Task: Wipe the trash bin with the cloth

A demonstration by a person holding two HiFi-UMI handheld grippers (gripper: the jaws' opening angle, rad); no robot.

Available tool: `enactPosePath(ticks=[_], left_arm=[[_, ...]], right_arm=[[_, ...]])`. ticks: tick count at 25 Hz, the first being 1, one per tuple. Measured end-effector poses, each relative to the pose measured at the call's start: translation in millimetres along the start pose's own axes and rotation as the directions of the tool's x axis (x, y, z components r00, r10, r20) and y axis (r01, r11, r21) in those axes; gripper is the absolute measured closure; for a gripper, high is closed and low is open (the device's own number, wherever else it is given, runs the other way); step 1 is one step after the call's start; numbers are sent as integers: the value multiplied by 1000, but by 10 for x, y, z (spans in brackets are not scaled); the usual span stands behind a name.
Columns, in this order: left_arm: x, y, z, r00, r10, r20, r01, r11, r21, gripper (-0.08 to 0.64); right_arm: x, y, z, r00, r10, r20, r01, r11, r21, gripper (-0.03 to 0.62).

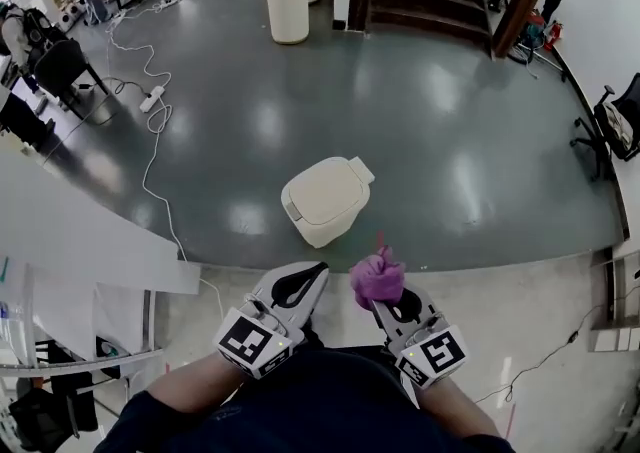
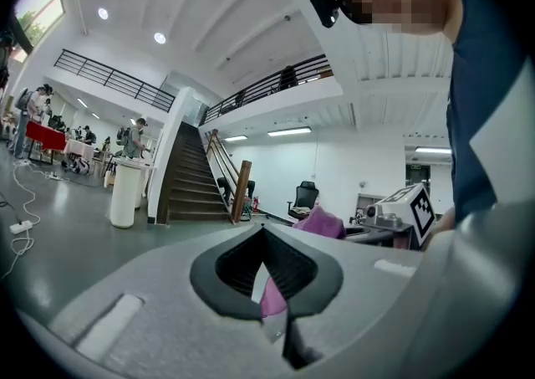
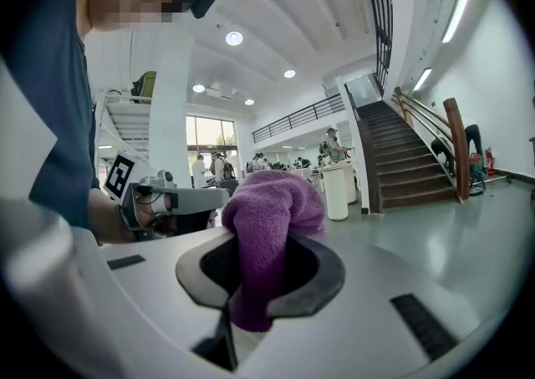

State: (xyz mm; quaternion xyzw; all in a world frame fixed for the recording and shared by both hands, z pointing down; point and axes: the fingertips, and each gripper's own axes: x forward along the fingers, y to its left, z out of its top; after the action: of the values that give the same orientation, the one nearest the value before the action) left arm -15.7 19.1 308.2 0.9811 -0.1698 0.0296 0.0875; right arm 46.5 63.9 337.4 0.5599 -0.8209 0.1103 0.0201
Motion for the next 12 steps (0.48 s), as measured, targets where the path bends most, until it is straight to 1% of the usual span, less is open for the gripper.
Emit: enactPosePath(ticks=[5,8,12], left_arm=[[351,314,60,1000,17,-22,-18,1000,-13,569],[553,363,42,998,51,-28,-52,999,-12,569],[764,337,2,992,118,-37,-119,993,-25,569]], right_arm=[[321,-328,204,1000,21,-2,-21,1000,-19,522],[407,-535,244,998,67,-2,-67,998,-22,522],[399,-793,256,990,137,-21,-138,990,-30,522]])
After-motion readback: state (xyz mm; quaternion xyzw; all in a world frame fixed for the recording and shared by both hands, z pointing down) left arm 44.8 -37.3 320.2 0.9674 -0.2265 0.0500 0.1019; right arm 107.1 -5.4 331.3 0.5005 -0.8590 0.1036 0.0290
